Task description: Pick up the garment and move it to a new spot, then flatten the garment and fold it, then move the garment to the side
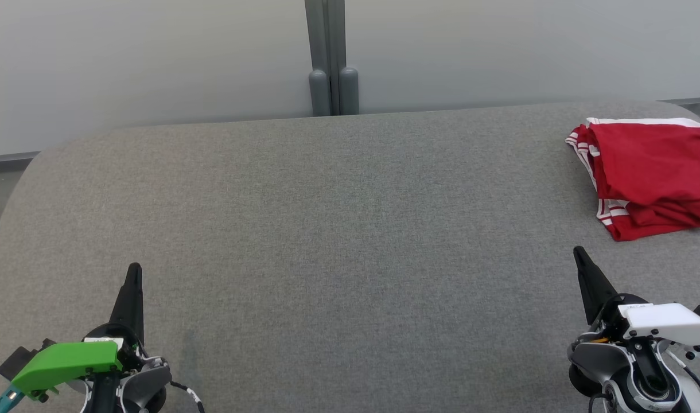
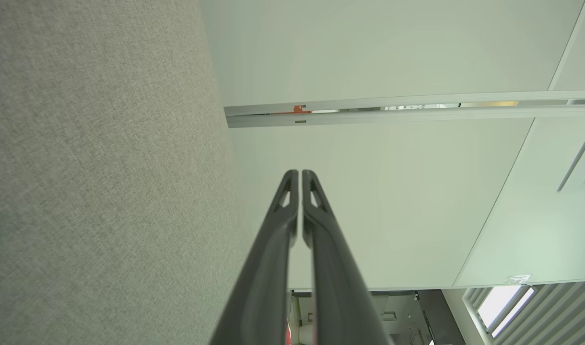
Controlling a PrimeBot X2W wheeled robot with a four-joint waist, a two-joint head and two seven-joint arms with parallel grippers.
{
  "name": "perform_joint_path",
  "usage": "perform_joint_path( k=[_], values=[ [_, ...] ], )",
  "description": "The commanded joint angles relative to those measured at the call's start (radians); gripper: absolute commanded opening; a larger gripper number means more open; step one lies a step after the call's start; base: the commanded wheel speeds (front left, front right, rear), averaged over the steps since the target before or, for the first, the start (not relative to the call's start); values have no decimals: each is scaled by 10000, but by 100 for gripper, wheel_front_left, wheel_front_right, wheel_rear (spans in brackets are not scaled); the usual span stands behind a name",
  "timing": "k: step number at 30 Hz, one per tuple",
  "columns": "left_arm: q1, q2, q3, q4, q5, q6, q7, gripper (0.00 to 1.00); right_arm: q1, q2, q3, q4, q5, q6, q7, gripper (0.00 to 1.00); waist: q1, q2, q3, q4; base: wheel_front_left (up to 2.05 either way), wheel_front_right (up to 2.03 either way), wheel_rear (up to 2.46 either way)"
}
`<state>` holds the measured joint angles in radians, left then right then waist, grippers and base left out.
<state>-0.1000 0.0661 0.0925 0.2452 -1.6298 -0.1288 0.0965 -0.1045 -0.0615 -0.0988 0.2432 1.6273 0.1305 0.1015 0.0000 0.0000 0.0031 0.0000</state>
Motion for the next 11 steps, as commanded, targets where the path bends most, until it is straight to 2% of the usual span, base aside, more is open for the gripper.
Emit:
perform_joint_path(
  k=[1,11],
  values=[
    [-157,-10,37,7,-3,-55,46,0,-66,4,-26,21,-38,4,37,0,0,0,0,0,0,0,0],
    [-158,-20,63,5,21,-55,48,0,-68,15,-45,21,-58,4,46,0,0,0,0,0,0,0,0]
  ],
)
